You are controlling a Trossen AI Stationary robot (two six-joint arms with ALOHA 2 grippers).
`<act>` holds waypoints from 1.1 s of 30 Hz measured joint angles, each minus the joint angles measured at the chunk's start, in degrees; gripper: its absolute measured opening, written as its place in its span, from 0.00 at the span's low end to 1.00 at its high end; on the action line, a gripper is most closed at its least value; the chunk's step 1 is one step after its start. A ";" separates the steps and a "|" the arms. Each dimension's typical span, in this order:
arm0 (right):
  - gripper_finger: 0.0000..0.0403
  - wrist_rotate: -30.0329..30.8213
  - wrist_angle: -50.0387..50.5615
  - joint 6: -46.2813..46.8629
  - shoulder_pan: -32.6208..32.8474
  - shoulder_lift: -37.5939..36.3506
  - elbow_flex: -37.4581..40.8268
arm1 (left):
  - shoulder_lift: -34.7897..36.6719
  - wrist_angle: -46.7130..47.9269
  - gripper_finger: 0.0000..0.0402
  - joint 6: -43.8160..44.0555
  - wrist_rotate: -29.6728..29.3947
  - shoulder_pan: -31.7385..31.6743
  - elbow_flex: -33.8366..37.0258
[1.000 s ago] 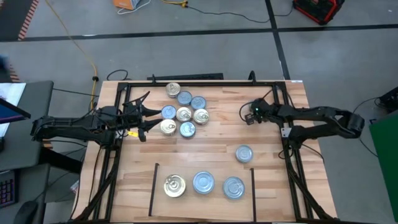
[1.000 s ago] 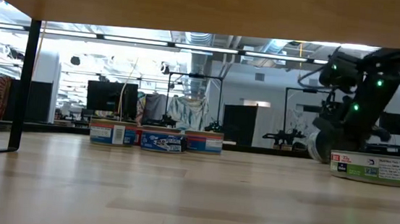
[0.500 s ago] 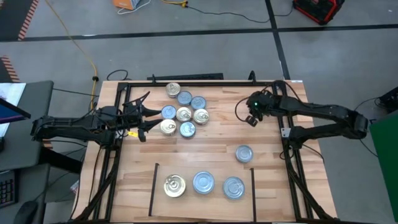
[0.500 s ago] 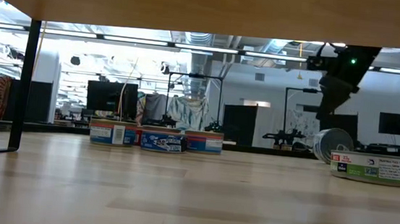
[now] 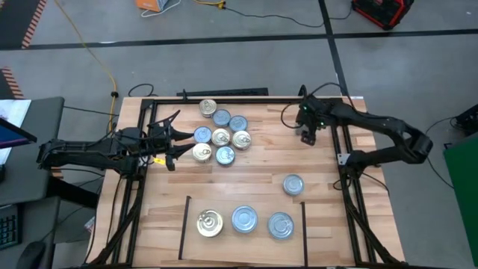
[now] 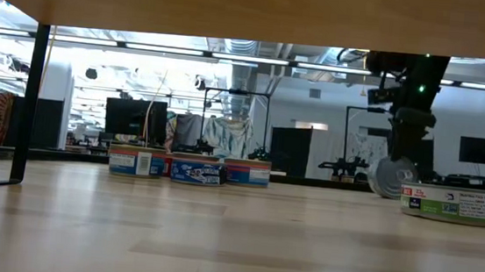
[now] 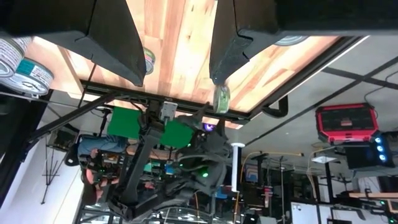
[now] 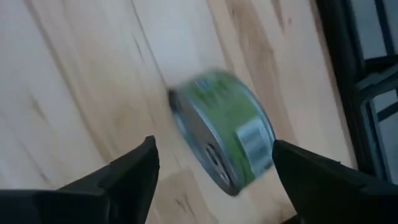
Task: Stack canned seafood by type on shelf
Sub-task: Put the green tuna can on the top of the yellow and blue tuna can on the shelf
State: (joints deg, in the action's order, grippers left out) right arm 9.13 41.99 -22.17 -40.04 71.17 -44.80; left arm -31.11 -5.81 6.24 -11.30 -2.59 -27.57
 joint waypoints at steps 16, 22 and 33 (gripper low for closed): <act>0.66 -3.90 -1.06 -2.96 1.23 9.06 0.03 | 0.00 1.20 0.42 -1.03 0.01 0.00 0.00; 0.62 0.05 3.65 8.74 3.43 4.15 -1.40 | -0.02 2.59 0.42 -0.96 0.02 -0.02 0.00; 0.58 4.35 0.01 28.94 13.14 -10.26 5.44 | -0.02 1.37 0.42 1.39 -0.54 -0.01 0.00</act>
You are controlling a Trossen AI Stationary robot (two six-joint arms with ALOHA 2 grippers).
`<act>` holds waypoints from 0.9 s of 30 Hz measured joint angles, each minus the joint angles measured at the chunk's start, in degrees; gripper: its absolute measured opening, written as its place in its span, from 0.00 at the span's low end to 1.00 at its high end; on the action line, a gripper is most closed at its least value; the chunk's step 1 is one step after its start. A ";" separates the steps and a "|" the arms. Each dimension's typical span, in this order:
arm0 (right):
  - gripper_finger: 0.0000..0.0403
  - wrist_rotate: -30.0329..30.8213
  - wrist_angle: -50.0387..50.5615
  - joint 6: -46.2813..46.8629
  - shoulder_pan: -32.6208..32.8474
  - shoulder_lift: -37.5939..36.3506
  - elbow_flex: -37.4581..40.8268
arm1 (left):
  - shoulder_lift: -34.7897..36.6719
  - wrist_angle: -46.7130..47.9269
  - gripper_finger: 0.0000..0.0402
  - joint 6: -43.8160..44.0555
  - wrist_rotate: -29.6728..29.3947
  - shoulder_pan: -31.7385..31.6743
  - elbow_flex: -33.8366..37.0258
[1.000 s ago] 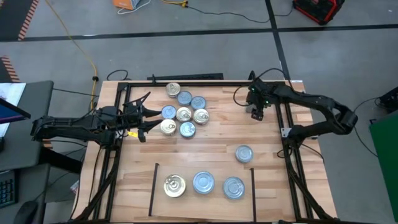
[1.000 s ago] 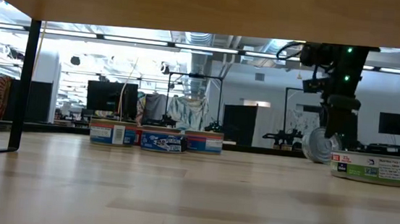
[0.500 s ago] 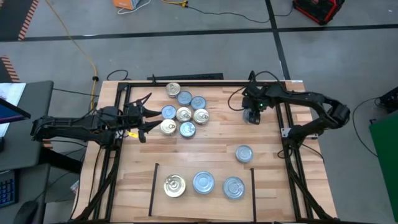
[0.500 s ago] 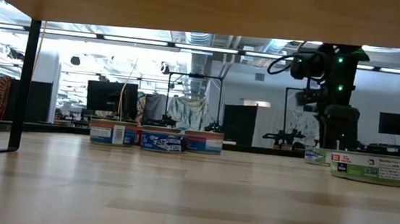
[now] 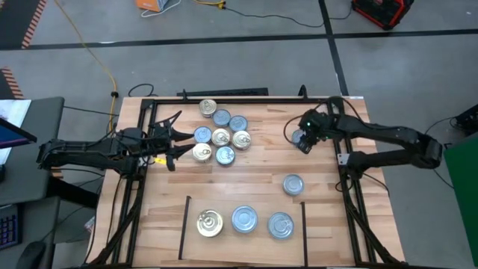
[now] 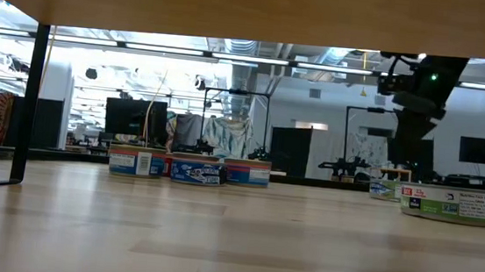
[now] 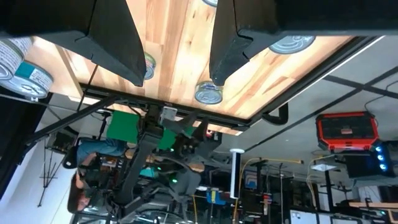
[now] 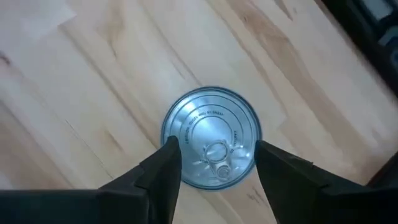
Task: Stack canned seafood by type on shelf
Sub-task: Put the green tuna can on the top of the yellow and blue tuna can on the shelf
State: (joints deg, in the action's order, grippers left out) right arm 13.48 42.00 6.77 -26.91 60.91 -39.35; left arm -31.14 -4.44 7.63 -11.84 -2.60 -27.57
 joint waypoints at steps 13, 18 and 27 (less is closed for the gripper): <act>0.51 0.10 -1.77 -13.42 0.05 9.36 -0.20 | 0.02 0.52 0.42 5.23 -1.02 -0.01 0.00; 0.49 1.48 -4.68 -15.71 0.12 16.57 -0.34 | 0.01 0.54 0.42 5.71 -0.85 0.00 0.00; 0.43 1.12 -14.58 -19.54 0.39 25.72 -7.64 | 0.00 0.54 0.42 2.86 -0.92 0.00 0.01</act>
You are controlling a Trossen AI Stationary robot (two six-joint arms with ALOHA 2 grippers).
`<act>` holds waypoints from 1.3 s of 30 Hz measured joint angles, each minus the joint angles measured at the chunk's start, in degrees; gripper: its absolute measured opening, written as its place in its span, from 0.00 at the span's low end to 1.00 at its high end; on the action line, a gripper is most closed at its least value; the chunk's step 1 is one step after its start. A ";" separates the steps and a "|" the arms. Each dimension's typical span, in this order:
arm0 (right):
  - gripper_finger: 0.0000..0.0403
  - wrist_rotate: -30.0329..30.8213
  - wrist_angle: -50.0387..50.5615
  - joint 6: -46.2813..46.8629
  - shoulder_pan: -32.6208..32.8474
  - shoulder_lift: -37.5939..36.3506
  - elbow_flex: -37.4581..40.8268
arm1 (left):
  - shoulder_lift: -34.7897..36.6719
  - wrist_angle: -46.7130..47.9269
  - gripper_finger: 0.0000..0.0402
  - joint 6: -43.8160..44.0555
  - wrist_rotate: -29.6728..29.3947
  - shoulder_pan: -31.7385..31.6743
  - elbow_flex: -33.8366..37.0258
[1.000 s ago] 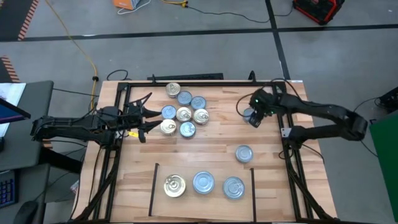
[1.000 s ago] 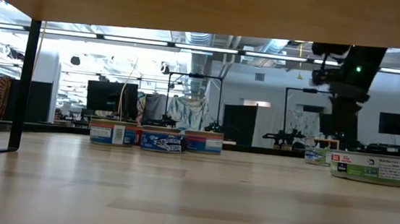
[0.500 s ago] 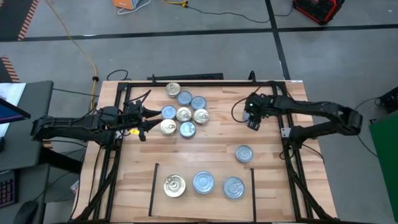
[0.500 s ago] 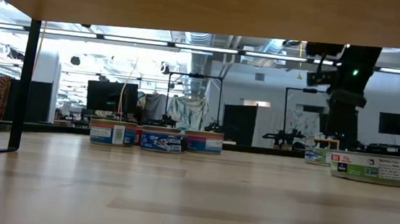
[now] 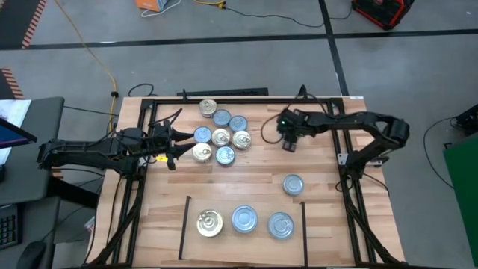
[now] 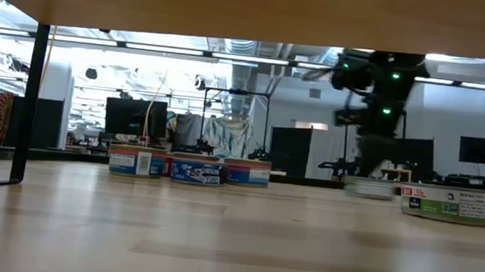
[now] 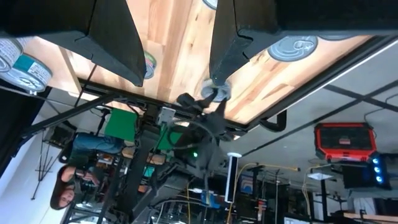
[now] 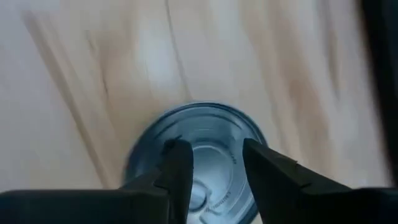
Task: Stack canned seafood by type on shelf
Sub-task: Put the green tuna can on the top of the yellow and blue tuna can on the shelf
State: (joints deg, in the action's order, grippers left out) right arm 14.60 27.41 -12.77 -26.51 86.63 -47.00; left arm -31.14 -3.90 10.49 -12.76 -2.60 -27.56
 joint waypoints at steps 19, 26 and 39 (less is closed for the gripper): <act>0.38 -8.34 -7.97 19.48 0.24 -12.96 10.21 | 0.02 0.79 0.42 -4.26 3.27 0.03 0.01; 0.32 -0.32 -12.14 23.89 1.27 -13.46 14.88 | 0.02 0.99 0.42 -4.28 3.37 0.03 -0.01; 0.27 -0.32 -7.78 24.40 0.86 -13.57 15.63 | 0.02 0.98 0.42 -3.79 3.48 0.03 -0.01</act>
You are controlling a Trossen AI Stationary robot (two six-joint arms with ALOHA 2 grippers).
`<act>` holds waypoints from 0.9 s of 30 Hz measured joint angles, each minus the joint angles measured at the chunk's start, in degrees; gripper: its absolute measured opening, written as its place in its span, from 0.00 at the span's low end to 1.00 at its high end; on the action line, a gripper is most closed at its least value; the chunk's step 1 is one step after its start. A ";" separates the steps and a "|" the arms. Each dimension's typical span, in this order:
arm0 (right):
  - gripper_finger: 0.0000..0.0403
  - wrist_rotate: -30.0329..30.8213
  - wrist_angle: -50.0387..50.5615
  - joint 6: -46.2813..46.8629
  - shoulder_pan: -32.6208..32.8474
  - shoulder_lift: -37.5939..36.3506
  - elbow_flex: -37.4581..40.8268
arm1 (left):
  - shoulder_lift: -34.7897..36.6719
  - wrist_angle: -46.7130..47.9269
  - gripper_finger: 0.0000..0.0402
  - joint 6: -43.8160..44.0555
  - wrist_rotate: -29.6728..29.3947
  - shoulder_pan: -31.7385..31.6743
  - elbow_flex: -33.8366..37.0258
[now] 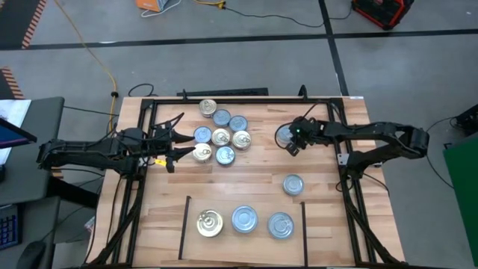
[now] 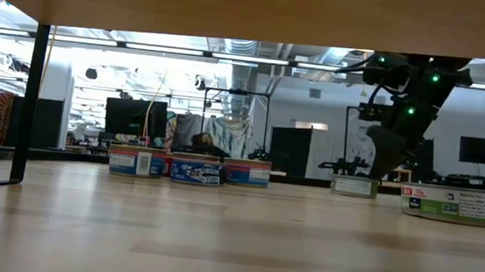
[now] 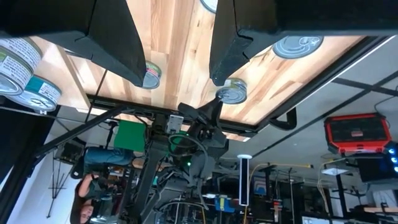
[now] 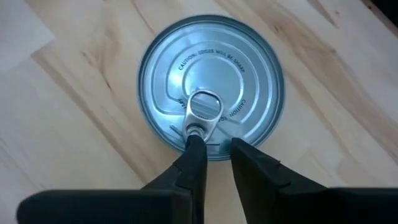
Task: Stack canned seafood by type on shelf
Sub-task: Put the green tuna can on the top of the yellow and blue tuna can on the shelf
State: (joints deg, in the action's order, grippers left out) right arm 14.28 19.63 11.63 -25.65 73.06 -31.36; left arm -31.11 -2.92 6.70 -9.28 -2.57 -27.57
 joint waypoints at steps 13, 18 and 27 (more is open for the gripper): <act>0.27 -2.79 6.48 4.51 2.73 0.95 0.60 | 0.00 -0.02 0.42 -0.04 -0.20 0.00 0.01; 0.27 -2.38 4.28 4.53 4.16 1.68 0.69 | 0.00 -0.22 0.42 -0.04 -0.22 0.02 0.00; 0.27 -2.34 20.46 3.49 4.63 -1.96 -5.78 | 0.00 0.00 0.42 0.11 0.03 0.02 0.00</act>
State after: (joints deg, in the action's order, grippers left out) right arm 11.94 40.09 15.12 -21.02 71.10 -37.15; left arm -31.11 -2.92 6.80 -9.25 -2.55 -27.57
